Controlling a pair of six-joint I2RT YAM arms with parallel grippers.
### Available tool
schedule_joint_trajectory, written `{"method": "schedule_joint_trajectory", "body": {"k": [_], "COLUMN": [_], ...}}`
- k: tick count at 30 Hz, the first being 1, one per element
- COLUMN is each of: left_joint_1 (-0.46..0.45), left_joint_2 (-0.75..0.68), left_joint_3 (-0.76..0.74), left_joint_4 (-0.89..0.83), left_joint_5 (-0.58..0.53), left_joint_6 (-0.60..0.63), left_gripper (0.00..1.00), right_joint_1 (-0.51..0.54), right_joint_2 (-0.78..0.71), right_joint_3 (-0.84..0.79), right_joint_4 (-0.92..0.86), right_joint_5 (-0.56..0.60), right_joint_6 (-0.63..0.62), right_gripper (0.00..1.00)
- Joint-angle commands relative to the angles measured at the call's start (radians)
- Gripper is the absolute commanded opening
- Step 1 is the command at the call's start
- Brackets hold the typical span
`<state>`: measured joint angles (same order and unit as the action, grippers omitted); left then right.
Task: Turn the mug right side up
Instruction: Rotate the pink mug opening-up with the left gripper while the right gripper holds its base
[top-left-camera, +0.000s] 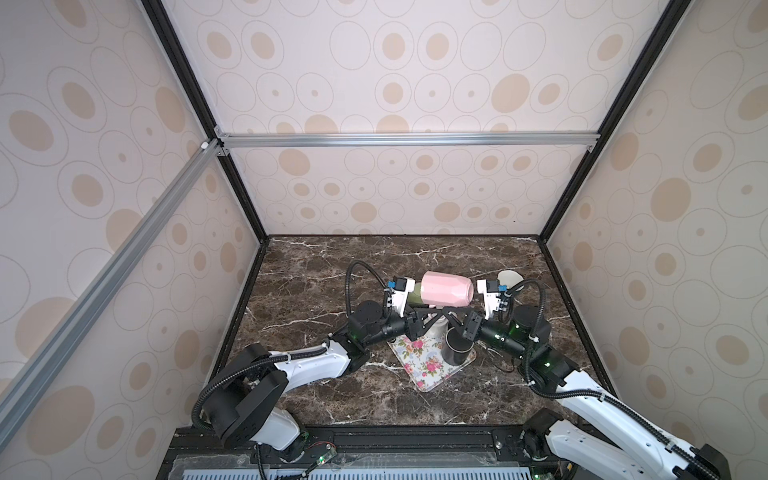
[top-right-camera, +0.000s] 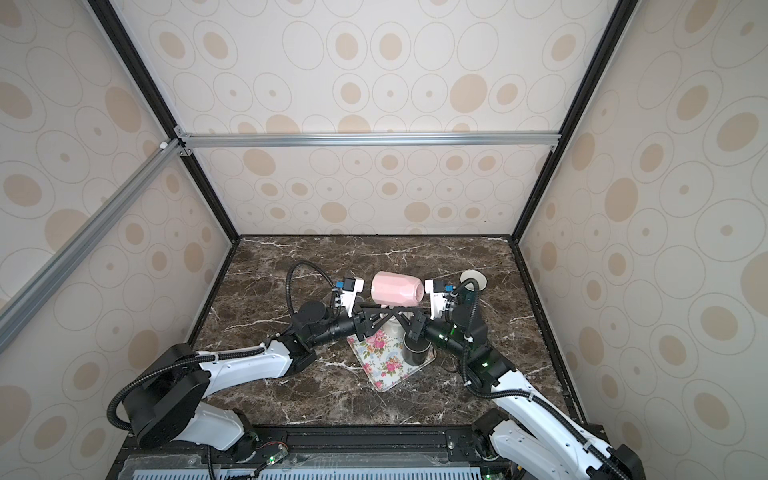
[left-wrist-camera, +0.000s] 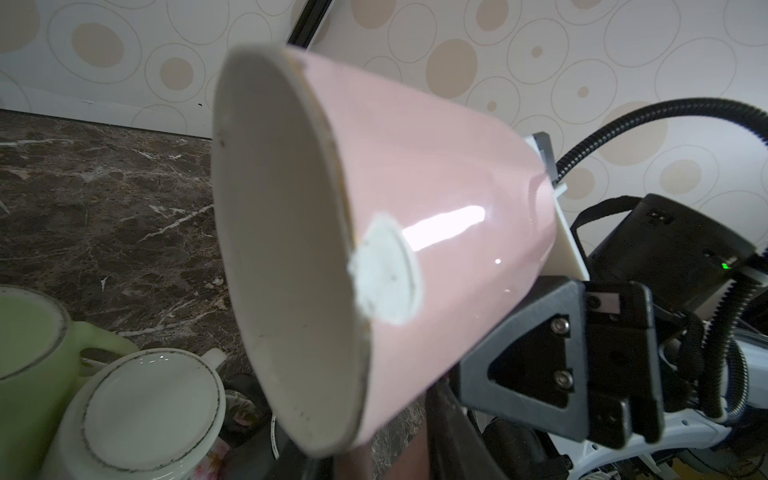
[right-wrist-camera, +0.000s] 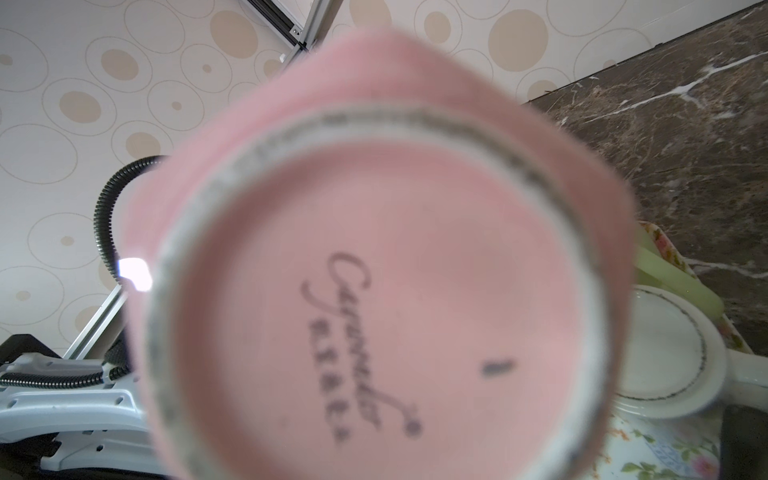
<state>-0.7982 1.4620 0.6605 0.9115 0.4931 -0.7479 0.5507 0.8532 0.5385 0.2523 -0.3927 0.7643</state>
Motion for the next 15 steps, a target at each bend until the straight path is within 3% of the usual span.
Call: {"method": "schedule_joint_trajectory", "body": {"k": [1, 11, 15], "left_joint_1": [-0.01, -0.009, -0.009], "left_joint_2": [-0.041, -0.048, -0.04], "left_joint_3": [0.039, 0.029, 0.035], "left_joint_4": [0.218, 0.243, 0.225], "left_joint_5": [0.071, 0.073, 0.062], "left_joint_6": [0.011, 0.003, -0.005], "left_gripper": [0.3, 0.23, 0.0], "right_joint_1": [0.031, 0.03, 0.031], "right_joint_2": [0.027, 0.035, 0.038], "right_joint_3": [-0.002, 0.01, 0.008], "right_joint_4": [-0.039, -0.127, -0.136], "right_joint_5": [-0.101, -0.03, -0.022], "right_joint_6": [-0.021, -0.055, -0.066], "right_gripper": [0.0, 0.02, 0.04]}}
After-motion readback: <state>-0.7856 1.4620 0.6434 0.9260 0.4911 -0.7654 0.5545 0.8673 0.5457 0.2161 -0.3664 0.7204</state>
